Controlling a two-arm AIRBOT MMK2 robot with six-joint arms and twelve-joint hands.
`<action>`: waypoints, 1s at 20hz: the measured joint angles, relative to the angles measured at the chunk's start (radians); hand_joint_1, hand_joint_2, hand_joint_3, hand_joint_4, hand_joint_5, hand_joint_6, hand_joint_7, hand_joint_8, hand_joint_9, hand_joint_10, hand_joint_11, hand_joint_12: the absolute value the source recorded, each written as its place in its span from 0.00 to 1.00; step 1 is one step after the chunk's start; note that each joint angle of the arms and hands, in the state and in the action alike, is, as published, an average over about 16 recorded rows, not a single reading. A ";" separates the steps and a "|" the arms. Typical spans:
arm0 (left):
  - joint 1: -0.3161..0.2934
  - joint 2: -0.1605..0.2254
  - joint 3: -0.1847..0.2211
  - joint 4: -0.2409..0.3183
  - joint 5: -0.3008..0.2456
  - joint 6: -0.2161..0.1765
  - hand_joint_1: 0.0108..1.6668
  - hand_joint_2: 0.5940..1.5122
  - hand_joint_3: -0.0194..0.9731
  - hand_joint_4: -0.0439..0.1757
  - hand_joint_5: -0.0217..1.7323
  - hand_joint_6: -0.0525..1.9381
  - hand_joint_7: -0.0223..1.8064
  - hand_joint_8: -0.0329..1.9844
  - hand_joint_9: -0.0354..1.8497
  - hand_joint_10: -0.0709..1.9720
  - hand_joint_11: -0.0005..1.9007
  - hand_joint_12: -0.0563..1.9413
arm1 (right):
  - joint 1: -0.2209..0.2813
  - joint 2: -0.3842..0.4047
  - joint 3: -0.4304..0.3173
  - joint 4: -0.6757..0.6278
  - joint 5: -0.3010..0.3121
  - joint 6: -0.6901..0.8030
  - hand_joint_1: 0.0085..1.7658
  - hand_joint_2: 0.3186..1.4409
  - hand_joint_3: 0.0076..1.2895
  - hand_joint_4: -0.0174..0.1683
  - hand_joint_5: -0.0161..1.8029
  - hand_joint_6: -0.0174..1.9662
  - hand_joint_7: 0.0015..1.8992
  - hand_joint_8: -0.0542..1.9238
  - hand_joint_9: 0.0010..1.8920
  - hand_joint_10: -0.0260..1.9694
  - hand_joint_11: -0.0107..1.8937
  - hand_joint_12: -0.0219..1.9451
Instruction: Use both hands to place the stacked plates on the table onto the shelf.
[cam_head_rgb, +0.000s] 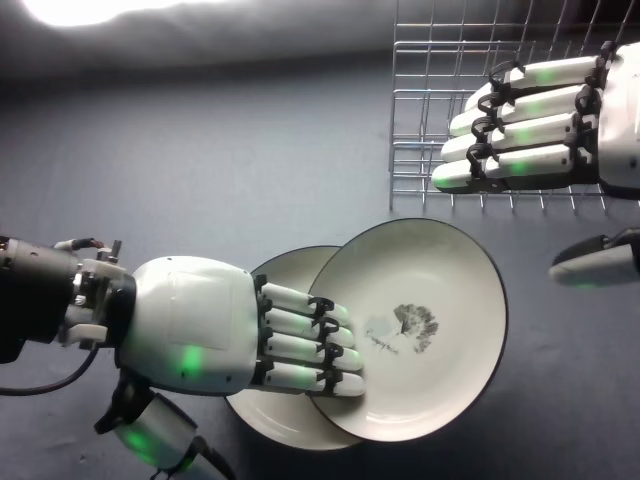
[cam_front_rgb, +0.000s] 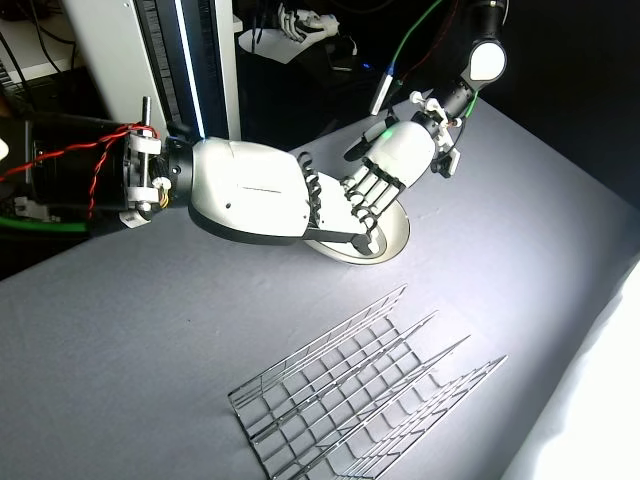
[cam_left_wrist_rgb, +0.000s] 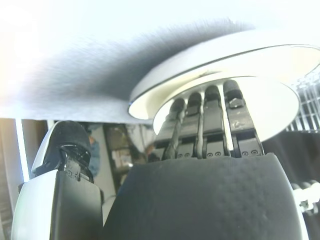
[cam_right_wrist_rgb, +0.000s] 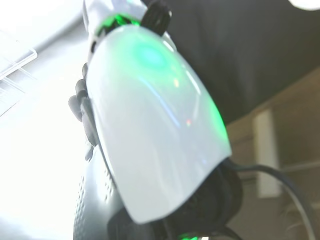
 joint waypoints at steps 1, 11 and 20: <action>-0.004 -0.006 0.002 0.002 0.001 0.000 0.00 0.64 0.03 0.15 0.02 0.01 0.01 0.01 0.04 0.03 0.02 0.07 | 0.001 -0.004 0.008 -0.019 0.012 -0.008 0.23 0.80 0.01 0.11 0.10 0.02 0.09 0.03 0.09 0.02 0.02 0.30; -0.025 -0.036 0.016 0.015 0.002 -0.012 0.00 0.64 0.03 0.15 0.02 0.01 0.01 0.01 0.04 0.03 0.01 0.06 | 0.006 -0.040 0.032 -0.135 0.079 -0.067 0.67 0.64 0.01 0.11 0.09 0.01 0.05 0.03 0.06 0.02 0.02 0.33; -0.032 -0.040 0.016 0.021 0.005 -0.025 0.00 0.64 0.03 0.15 0.02 0.01 0.01 0.01 0.04 0.03 0.01 0.06 | -0.034 -0.043 -0.022 -0.147 0.057 -0.072 0.71 0.64 0.01 0.12 0.11 0.01 0.06 0.03 0.06 0.02 0.02 0.39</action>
